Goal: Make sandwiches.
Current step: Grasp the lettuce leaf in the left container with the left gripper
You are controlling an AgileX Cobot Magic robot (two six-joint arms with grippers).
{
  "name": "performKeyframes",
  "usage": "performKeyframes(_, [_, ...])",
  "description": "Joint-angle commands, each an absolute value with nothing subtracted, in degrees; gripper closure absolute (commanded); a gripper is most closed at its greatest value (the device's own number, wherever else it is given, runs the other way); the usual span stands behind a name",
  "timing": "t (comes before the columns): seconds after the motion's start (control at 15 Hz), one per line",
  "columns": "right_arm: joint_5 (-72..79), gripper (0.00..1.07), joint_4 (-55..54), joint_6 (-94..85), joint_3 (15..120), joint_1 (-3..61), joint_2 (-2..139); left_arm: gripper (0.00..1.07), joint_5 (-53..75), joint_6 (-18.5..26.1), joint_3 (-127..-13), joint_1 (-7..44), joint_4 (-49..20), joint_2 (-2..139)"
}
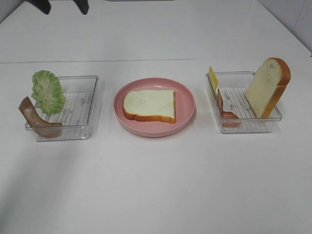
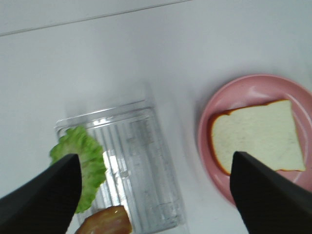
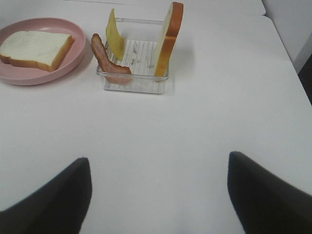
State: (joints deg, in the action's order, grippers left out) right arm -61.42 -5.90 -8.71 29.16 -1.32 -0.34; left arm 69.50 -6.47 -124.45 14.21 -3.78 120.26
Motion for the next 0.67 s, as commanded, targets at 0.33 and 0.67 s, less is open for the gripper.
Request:
performKeyframes(0.33, [-61.02, 0.34, -6.02, -9.00, 29.05, -1.32, -1.09, 0.33, 73.74, -6.47, -113.50, 5.39, -1.66, 118.43])
performKeyframes(0.67, [-61.02, 0.34, -6.19, -9.00, 29.05, -1.32, -1.09, 0.33, 72.42, -6.47, -113.45, 4.93, -0.74, 124.79])
